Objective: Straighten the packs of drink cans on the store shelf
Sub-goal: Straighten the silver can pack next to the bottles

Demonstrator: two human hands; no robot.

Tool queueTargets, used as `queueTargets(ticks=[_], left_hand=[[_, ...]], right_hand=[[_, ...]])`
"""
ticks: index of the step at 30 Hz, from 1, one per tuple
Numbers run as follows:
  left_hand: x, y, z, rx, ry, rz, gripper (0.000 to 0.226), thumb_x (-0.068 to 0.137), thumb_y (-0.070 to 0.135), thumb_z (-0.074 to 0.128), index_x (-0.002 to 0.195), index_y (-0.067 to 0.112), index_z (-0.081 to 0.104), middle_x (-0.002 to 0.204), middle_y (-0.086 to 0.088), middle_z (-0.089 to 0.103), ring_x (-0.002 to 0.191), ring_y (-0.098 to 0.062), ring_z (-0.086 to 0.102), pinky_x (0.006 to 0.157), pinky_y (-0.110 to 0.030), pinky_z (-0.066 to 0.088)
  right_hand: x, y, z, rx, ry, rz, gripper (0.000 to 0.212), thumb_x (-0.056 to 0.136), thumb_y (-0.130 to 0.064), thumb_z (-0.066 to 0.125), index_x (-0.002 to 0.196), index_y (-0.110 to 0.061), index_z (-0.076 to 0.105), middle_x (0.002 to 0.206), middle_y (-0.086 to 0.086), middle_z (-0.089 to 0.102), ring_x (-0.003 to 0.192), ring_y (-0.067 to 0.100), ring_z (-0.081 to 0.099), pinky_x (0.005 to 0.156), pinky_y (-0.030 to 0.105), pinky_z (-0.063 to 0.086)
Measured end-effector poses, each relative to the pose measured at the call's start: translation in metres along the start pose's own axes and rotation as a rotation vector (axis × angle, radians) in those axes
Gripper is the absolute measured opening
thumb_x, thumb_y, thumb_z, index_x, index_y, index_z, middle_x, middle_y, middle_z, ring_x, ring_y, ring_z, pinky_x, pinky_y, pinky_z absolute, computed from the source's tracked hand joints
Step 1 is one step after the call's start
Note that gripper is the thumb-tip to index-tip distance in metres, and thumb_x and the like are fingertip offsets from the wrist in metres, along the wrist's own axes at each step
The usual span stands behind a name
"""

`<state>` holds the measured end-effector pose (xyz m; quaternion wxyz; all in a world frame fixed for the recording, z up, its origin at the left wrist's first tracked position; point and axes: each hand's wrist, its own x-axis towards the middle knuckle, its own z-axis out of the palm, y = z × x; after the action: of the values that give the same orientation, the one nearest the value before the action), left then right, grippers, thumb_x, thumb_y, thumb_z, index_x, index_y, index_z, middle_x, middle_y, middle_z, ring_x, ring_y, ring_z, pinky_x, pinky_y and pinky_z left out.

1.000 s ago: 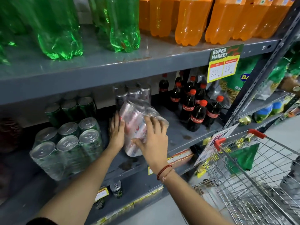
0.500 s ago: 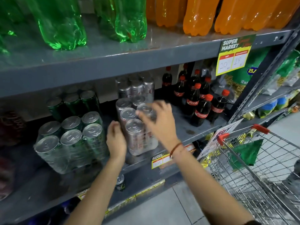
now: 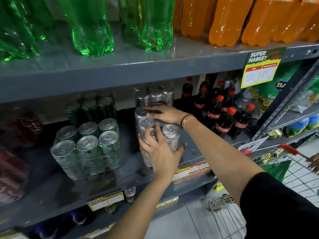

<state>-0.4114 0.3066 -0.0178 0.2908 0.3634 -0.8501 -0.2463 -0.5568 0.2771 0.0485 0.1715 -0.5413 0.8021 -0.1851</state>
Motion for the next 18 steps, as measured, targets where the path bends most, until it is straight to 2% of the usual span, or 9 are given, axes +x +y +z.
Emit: queueTargets(ticks=[4, 7, 10, 13, 15, 18], left_hand=[[0.014, -0.02, -0.002, -0.064, -0.027, 0.105, 0.102, 0.052, 0.069, 0.068, 0.135, 0.018, 0.041, 0.137, -0.008, 0.027, 0.129, -0.038, 0.026, 0.105, -0.056, 0.034], [0.039, -0.04, -0.014, -0.167, -0.153, 0.224, 0.102, 0.049, 0.072, 0.063, 0.135, 0.019, 0.044, 0.136, -0.01, 0.032, 0.13, -0.032, 0.03, 0.111, -0.043, 0.03], [0.07, -0.053, -0.03, -0.213, -0.361, 0.288, 0.103, 0.045, 0.066, 0.066, 0.137, 0.025, 0.041, 0.144, -0.005, 0.025, 0.136, -0.025, 0.023, 0.111, -0.028, 0.019], [0.1, -0.05, -0.041, -0.12, -0.615, 0.318, 0.105, 0.052, 0.049, 0.079, 0.143, 0.033, 0.03, 0.157, -0.004, 0.008, 0.145, -0.025, 0.007, 0.118, -0.035, 0.012], [0.118, -0.042, -0.045, -0.015, -0.729, 0.324, 0.103, 0.062, 0.031, 0.083, 0.146, 0.033, 0.023, 0.16, -0.009, -0.001, 0.147, -0.025, 0.0, 0.119, -0.036, 0.008], [0.132, -0.032, -0.043, 0.086, -0.791, 0.319, 0.105, 0.066, 0.024, 0.081, 0.148, 0.031, 0.016, 0.159, -0.012, -0.003, 0.147, -0.022, 0.001, 0.116, -0.029, 0.008]], right_hand=[[-0.001, 0.012, 0.001, -0.101, 0.104, 0.108, 0.051, 0.094, -0.053, 0.044, 0.141, -0.034, 0.042, 0.153, 0.001, 0.035, 0.143, 0.024, 0.025, 0.116, 0.036, 0.016], [-0.01, 0.027, 0.005, -0.138, 0.238, 0.267, 0.053, 0.091, -0.06, 0.042, 0.139, -0.038, 0.043, 0.153, -0.002, 0.035, 0.142, 0.031, 0.025, 0.114, 0.046, 0.022], [-0.031, 0.031, 0.012, -0.149, 0.409, 0.39, 0.052, 0.092, -0.056, 0.043, 0.138, -0.032, 0.046, 0.147, 0.006, 0.042, 0.132, 0.038, 0.031, 0.105, 0.049, 0.033], [-0.054, 0.028, 0.023, -0.213, 0.559, 0.479, 0.049, 0.095, -0.047, 0.043, 0.137, -0.023, 0.048, 0.133, 0.014, 0.049, 0.122, 0.039, 0.036, 0.095, 0.049, 0.037], [-0.063, 0.033, 0.027, -0.179, 0.568, 0.515, 0.049, 0.096, -0.046, 0.041, 0.137, -0.021, 0.046, 0.132, 0.016, 0.047, 0.121, 0.04, 0.036, 0.095, 0.05, 0.037], [-0.071, 0.047, 0.018, 0.024, 0.473, 0.442, 0.054, 0.091, -0.054, 0.046, 0.134, -0.021, 0.048, 0.131, 0.02, 0.045, 0.126, 0.041, 0.036, 0.104, 0.049, 0.032]])
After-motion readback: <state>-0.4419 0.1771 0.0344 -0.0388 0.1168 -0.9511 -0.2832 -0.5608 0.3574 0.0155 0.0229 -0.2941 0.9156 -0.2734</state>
